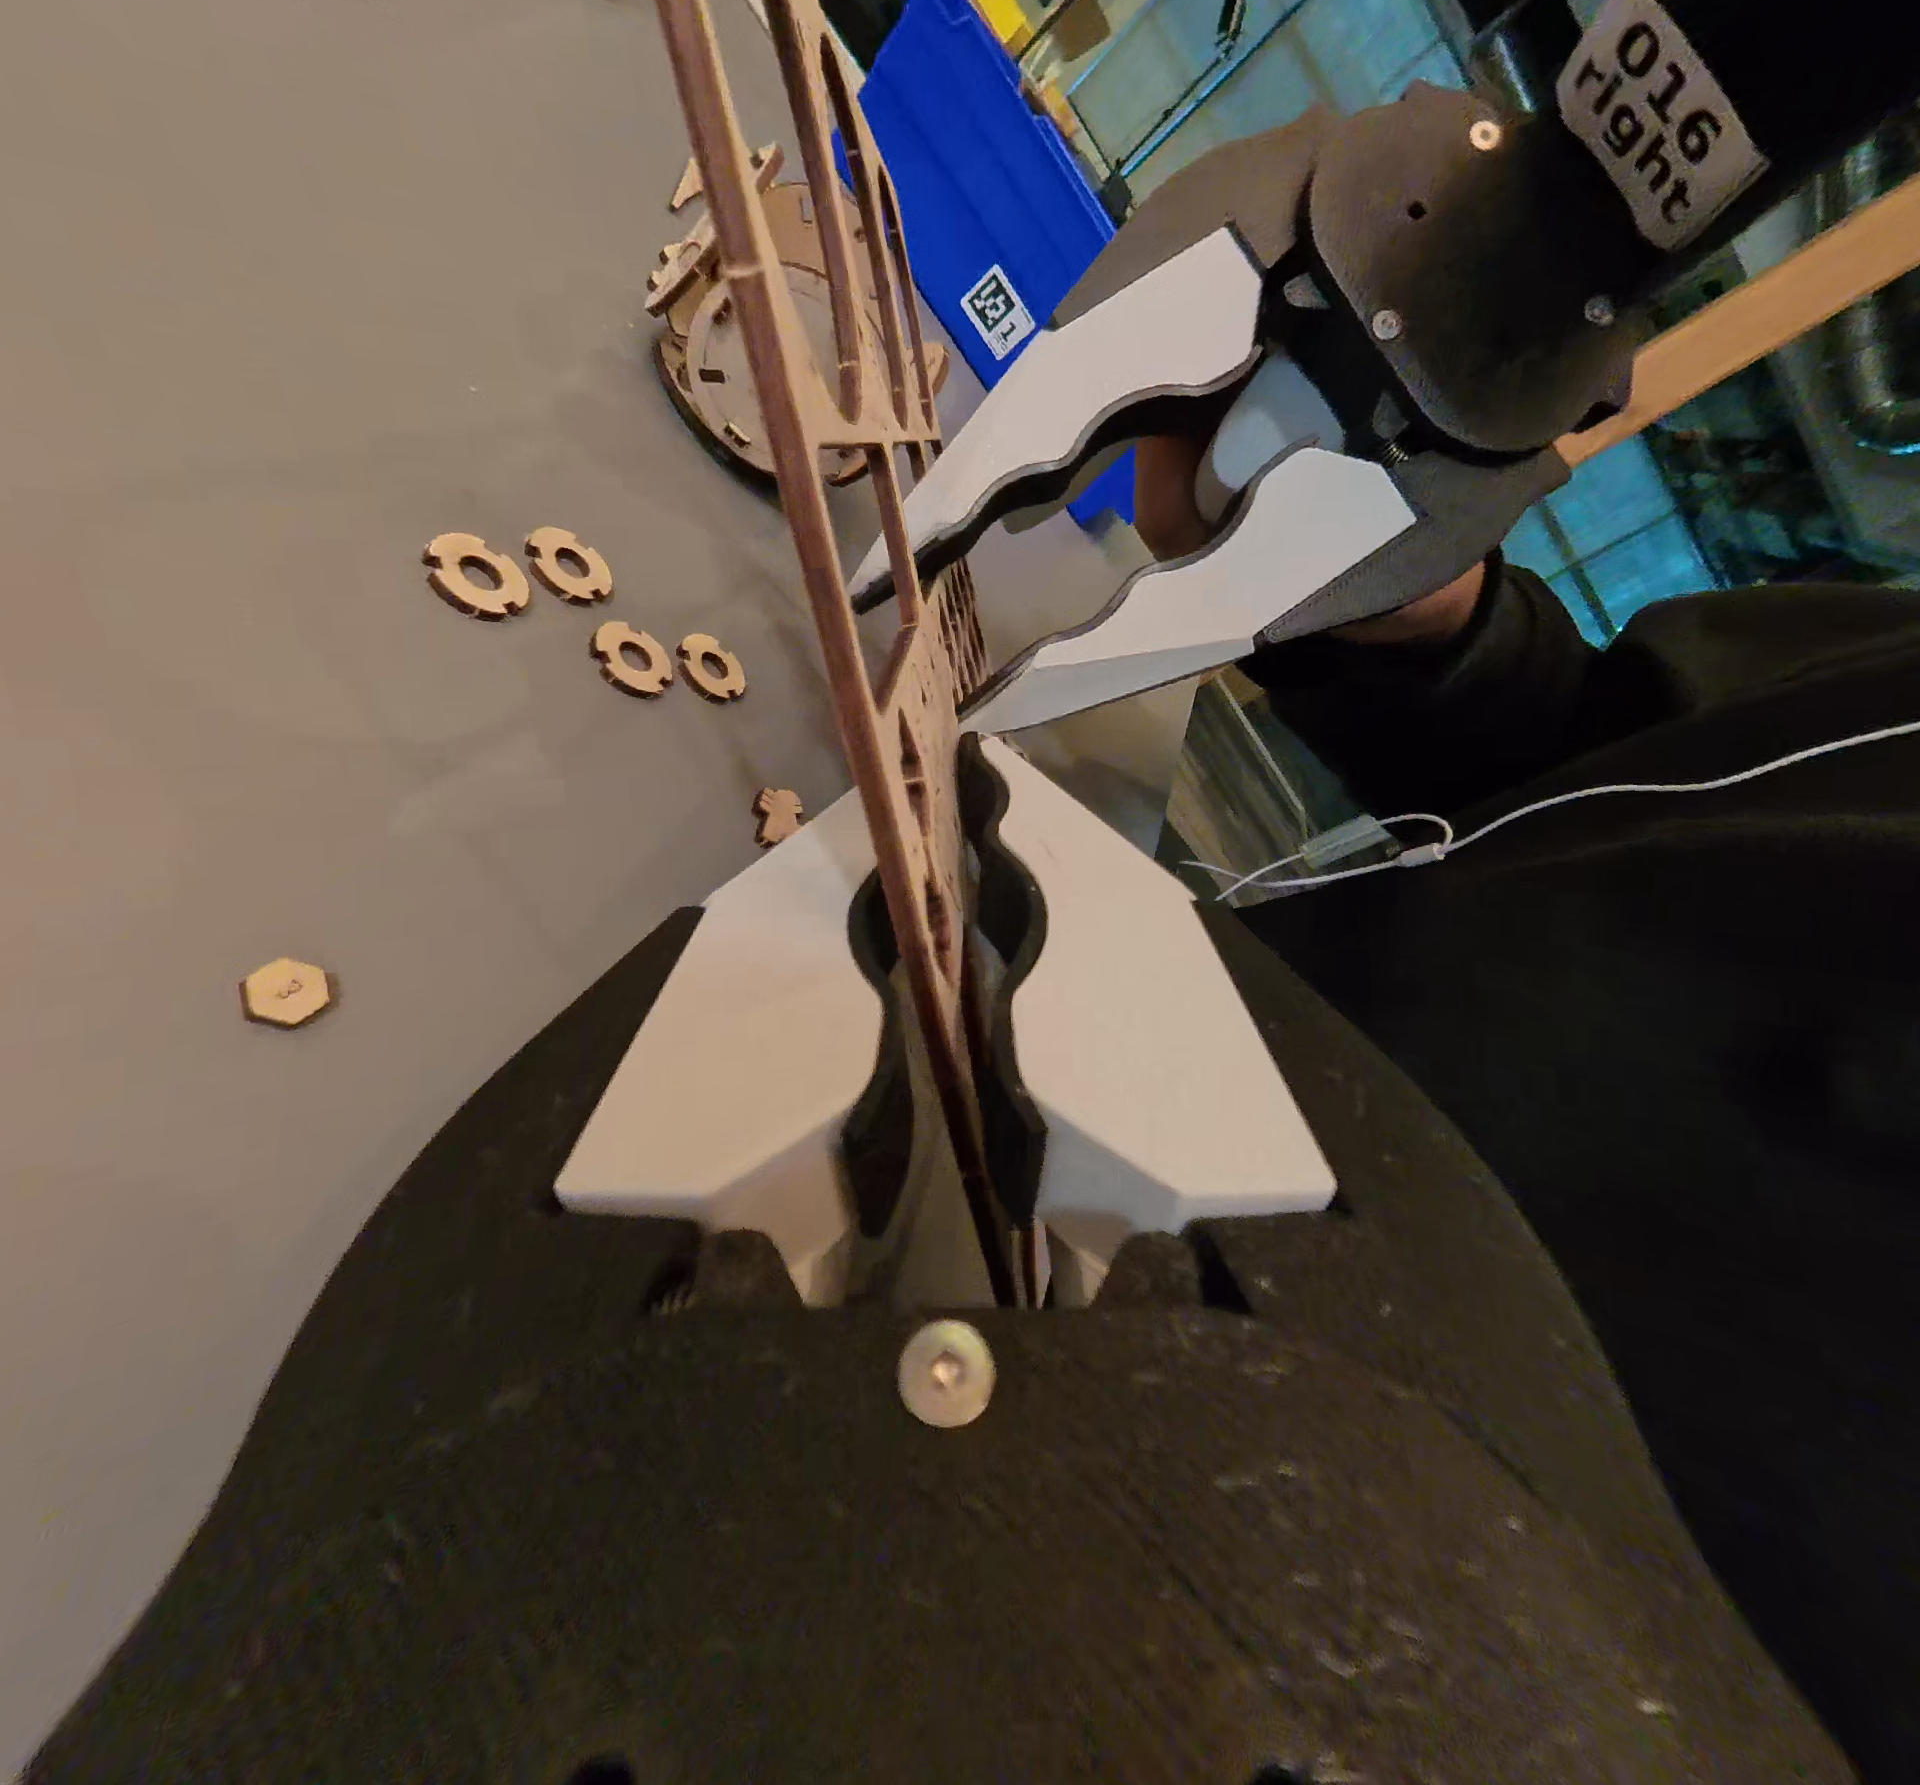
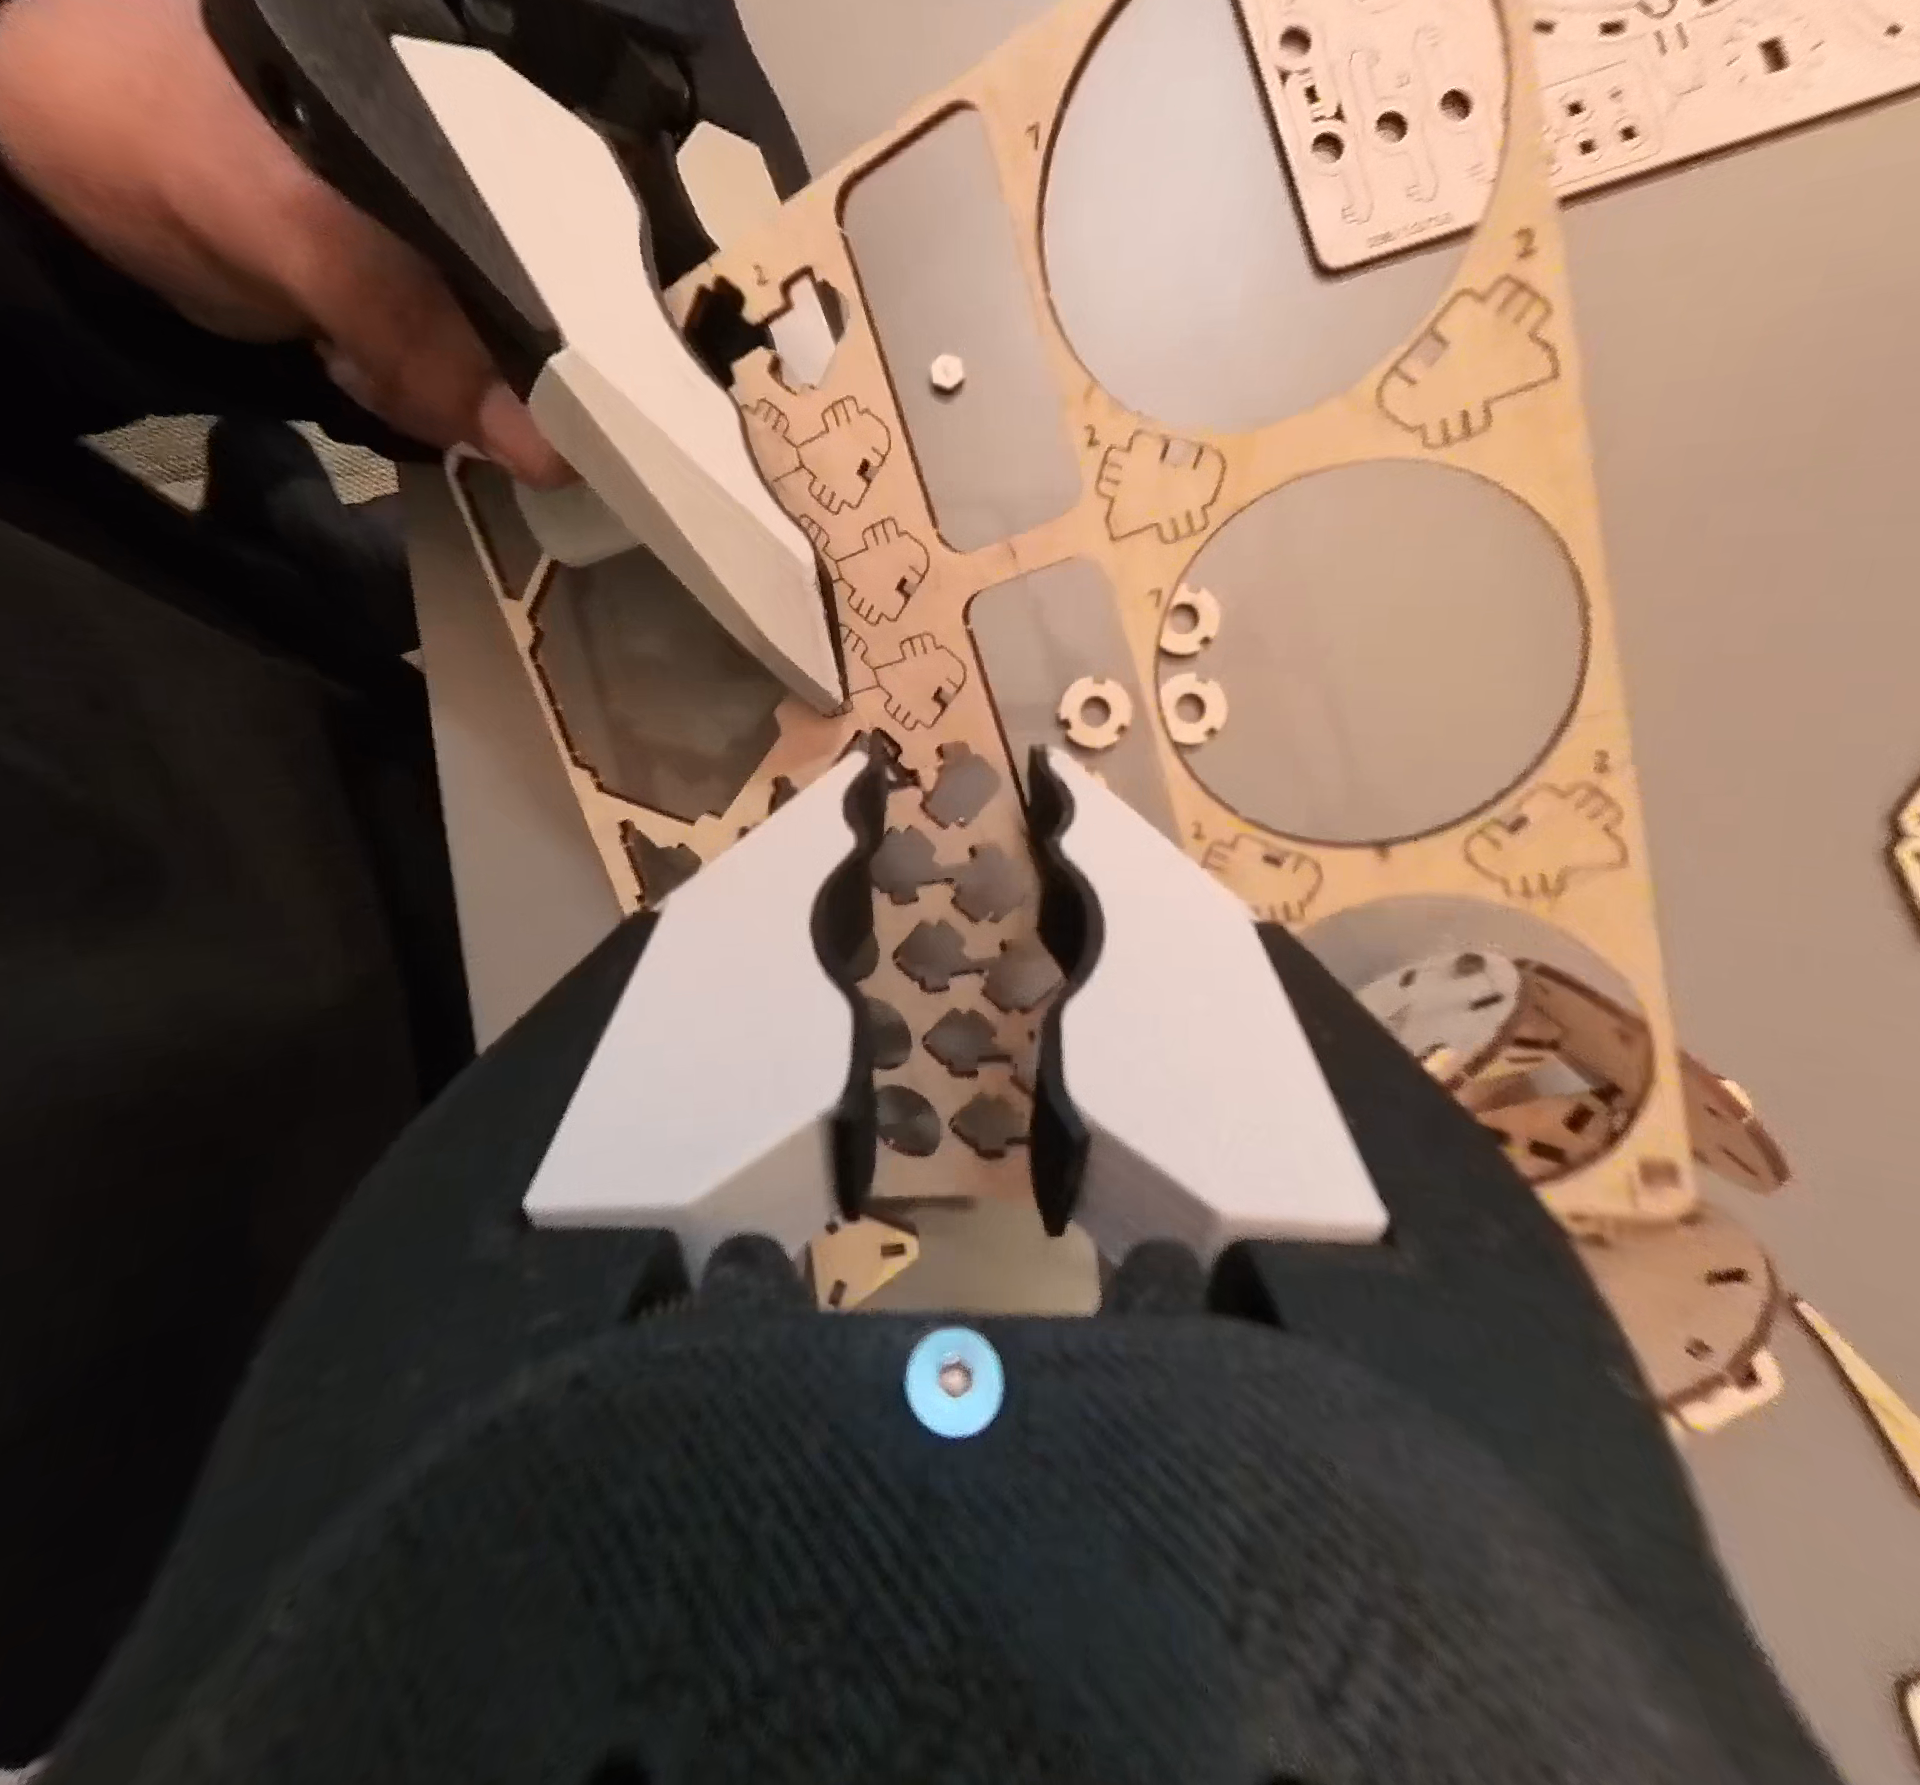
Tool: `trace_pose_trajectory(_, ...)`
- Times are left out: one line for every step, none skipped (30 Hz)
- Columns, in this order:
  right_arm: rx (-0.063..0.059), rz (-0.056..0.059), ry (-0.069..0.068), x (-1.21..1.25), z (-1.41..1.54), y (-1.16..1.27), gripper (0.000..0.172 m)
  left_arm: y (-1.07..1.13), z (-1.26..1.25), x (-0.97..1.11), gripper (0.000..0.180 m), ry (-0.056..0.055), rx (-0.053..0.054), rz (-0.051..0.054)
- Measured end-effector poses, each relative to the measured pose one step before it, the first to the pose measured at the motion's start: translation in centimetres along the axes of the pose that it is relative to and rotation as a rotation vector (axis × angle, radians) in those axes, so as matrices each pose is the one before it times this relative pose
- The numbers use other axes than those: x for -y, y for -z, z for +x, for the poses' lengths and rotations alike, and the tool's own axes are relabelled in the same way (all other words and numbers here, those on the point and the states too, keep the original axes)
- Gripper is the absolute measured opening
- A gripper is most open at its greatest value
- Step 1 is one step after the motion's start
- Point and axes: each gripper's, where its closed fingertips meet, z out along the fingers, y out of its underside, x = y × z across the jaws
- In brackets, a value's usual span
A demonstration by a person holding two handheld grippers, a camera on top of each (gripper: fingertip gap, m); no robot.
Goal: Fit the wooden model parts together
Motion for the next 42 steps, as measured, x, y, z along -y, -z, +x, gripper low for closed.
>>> trace_pose_trajectory(-0.0191, 0.0031, 0.0178, 0.074, 0.103, 0.264, 0.028, 0.073, -0.126, 0.057, 0.001, 0.0052, 0.0060, 0.0053)
trace_pose_trajectory(-0.0227, 0.0150, 0.0173, 0.254, 0.154, 0.451, 0.029, 0.066, -0.066, 0.096, 0.001, 0.0095, -0.0011, 0.0055)
trace_pose_trajectory(-0.0188, 0.0296, 0.0130, 0.452, 0.128, 0.602, 0.032, 0.021, -0.003, 0.035, 0.001, 0.0061, -0.0040, 0.0011)
trace_pose_trajectory(-0.0088, 0.0360, 0.0069, 0.536, 0.042, 0.642, 0.031, -0.012, 0.004, -0.008, 0.001, 0.0012, -0.0010, -0.0014)
trace_pose_trajectory(-0.0039, 0.0333, 0.0001, 0.478, 0.011, 0.567, 0.030, -0.024, 0.014, -0.042, 0.001, -0.0016, -0.0005, -0.0022)
trace_pose_trajectory(0.0004, 0.0265, -0.0022, 0.383, -0.021, 0.392, 0.028, -0.016, 0.041, -0.020, 0.001, -0.0028, -0.0020, -0.0015)
trace_pose_trajectory(0.0020, 0.0187, -0.0014, 0.230, -0.062, 0.174, 0.028, -0.005, 0.039, -0.007, 0.001, -0.0015, -0.0025, -0.0005)
trace_pose_trajectory(-0.0001, 0.0087, -0.0002, 0.047, -0.030, -0.056, 0.028, 0.007, 0.039, -0.002, 0.001, -0.0017, -0.0023, 0.0006)
trace_pose_trajectory(0.0025, 0.0000, 0.0006, -0.120, -0.087, -0.255, 0.028, -0.003, 0.069, -0.017, 0.001, -0.0034, -0.0041, -0.0006)
trace_pose_trajectory(0.0026, -0.0050, -0.0009, -0.194, -0.070, -0.358, 0.029, -0.015, 0.088, -0.061, 0.001, -0.0048, -0.0040, -0.0028)
trace_pose_trajectory(0.0037, -0.0037, -0.0013, -0.157, -0.087, -0.383, 0.029, -0.011, 0.111, -0.077, 0.001, -0.0064, -0.0048, -0.0044)
trace_pose_trajectory(0.0039, 0.0016, -0.0033, -0.038, -0.050, -0.327, 0.030, -0.026, 0.098, -0.076, 0.001, -0.0059, -0.0041, -0.0040)
trace_pose_trajectory(0.0062, 0.0031, -0.0057, 0.028, -0.045, -0.244, 0.029, -0.013, 0.105, -0.057, 0.001, -0.0055, -0.0050, -0.0031)
trace_pose_trajectory(0.0102, 0.0017, -0.0073, 0.055, -0.037, -0.170, 0.028, 0.014, 0.108, -0.022, 0.001, -0.0040, -0.0057, -0.0013)
trace_pose_trajectory(0.0116, -0.0019, -0.0091, -0.003, -0.015, -0.123, 0.024, 0.029, 0.077, 0.009, 0.001, -0.0018, -0.0052, 0.0016)
trace_pose_trajectory(0.0166, -0.0064, -0.0104, -0.070, -0.052, -0.107, 0.021, 0.031, 0.113, 0.008, 0.001, -0.0032, -0.0064, 0.0017)
trace_pose_trajectory(0.0269, -0.0021, -0.0138, -0.017, -0.171, -0.062, 0.016, 0.024, 0.022, 0.002, 0.001, -0.0019, -0.0002, 0.0011)
trace_pose_trajectory(0.0323, 0.0039, -0.0188, 0.038, -0.238, -0.030, 0.012, 0.012, 0.045, 0.019, 0.001, -0.0041, -0.0004, 0.0018)
trace_pose_trajectory(0.0226, 0.0052, -0.0209, 0.035, -0.083, 0.012, 0.012, 0.032, 0.059, 0.034, 0.001, -0.0045, -0.0017, 0.0032)
trace_pose_trajectory(0.0172, 0.0062, -0.0177, 0.017, -0.020, 0.043, 0.011, 0.045, 0.072, 0.047, 0.001, -0.0039, -0.0024, 0.0043)
trace_pose_trajectory(0.0162, 0.0053, -0.0142, -0.002, -0.048, 0.025, 0.011, 0.056, 0.042, 0.107, 0.001, -0.0036, -0.0008, 0.0083)
trace_pose_trajectory(0.0177, -0.0023, -0.0100, -0.148, -0.130, -0.079, 0.010, 0.127, -0.096, 0.298, 0.002, -0.0011, 0.0080, 0.0215)
trace_pose_trajectory(0.0189, -0.0020, -0.0077, -0.154, -0.227, -0.219, 0.010, 0.209, -0.137, 0.369, 0.002, -0.0006, 0.0107, 0.0284)
trace_pose_trajectory(0.0080, 0.0043, -0.0040, -0.075, -0.150, -0.199, 0.009, 0.084, -0.040, 0.033, 0.001, 0.0077, -0.0011, 0.0036)
trace_pose_trajectory(-0.0014, 0.0045, 0.0052, -0.025, -0.034, -0.086, 0.009, 0.027, -0.046, -0.110, 0.001, 0.0117, -0.0038, -0.0075)
trace_pose_trajectory(-0.0060, 0.0002, 0.0026, -0.023, 0.010, -0.031, 0.009, -0.004, -0.034, -0.025, 0.001, 0.0030, 0.0004, -0.0015)
trace_pose_trajectory(-0.0092, -0.0035, 0.0018, -0.034, 0.036, -0.033, 0.009, -0.006, -0.066, -0.019, 0.001, -0.0023, 0.0077, -0.0013)
trace_pose_trajectory(-0.0119, -0.0037, 0.0016, -0.038, 0.067, -0.058, 0.009, -0.020, -0.098, -0.012, 0.001, -0.0002, 0.0080, 0.0001)
trace_pose_trajectory(-0.0150, -0.0056, -0.0007, -0.037, 0.085, -0.086, 0.009, -0.009, -0.130, -0.010, 0.001, 0.0021, 0.0099, -0.0003)
trace_pose_trajectory(-0.0176, -0.0061, -0.0003, -0.038, 0.081, -0.109, 0.010, 0.004, -0.145, -0.007, 0.001, 0.0020, 0.0102, 0.0005)
trace_pose_trajectory(-0.0191, -0.0089, 0.0053, -0.079, 0.077, -0.123, 0.010, -0.012, -0.148, -0.004, 0.001, 0.0008, 0.0117, -0.0008)
trace_pose_trajectory(-0.0199, -0.0071, 0.0134, -0.071, 0.077, -0.109, 0.010, -0.040, -0.137, -0.055, 0.001, -0.0006, 0.0117, -0.0037)
trace_pose_trajectory(-0.0146, -0.0043, 0.0053, -0.045, 0.075, -0.075, 0.010, -0.020, -0.136, -0.016, 0.001, 0.0025, 0.0088, -0.0020)
trace_pose_trajectory(-0.0055, -0.0003, -0.0058, 0.025, 0.034, 0.002, 0.010, 0.006, -0.010, 0.023, 0.001, -0.0010, 0.0014, 0.0023)
trace_pose_trajectory(-0.0032, -0.0004, -0.0083, -0.005, 0.034, -0.031, 0.010, 0.004, -0.048, 0.007, 0.001, -0.0028, 0.0060, 0.0007)
trace_pose_trajectory(-0.0054, -0.0016, -0.0080, -0.046, 0.070, -0.096, 0.010, -0.019, -0.120, -0.015, 0.001, 0.0000, 0.0099, -0.0011)
trace_pose_trajectory(-0.0089, -0.0020, -0.0049, -0.021, 0.095, -0.126, 0.010, 0.002, -0.166, -0.007, 0.000, -0.0010, 0.0145, -0.0004)
trace_pose_trajectory(-0.0079, -0.0025, -0.0046, 0.005, 0.073, -0.099, 0.010, 0.026, -0.115, 0.034, 0.000, -0.0003, 0.0095, 0.0027)
trace_pose_trajectory(-0.0020, -0.0030, -0.0066, 0.040, 0.031, -0.031, 0.010, 0.015, -0.030, 0.025, 0.000, -0.0038, 0.0054, 0.0027)
trace_pose_trajectory(0.0009, -0.0033, -0.0080, 0.023, 0.006, 0.000, 0.010, 0.021, 0.017, 0.015, 0.000, -0.0036, 0.0021, 0.0019)
trace_pose_trajectory(-0.0007, -0.0048, -0.0080, -0.049, 0.023, -0.052, 0.010, -0.020, -0.055, -0.024, 0.000, -0.0039, 0.0072, -0.0022)
trace_pose_trajectory(0.0022, -0.0082, -0.0167, -0.098, 0.049, -0.071, 0.010, -0.075, -0.101, -0.094, 0.000, -0.0042, 0.0116, -0.0068)
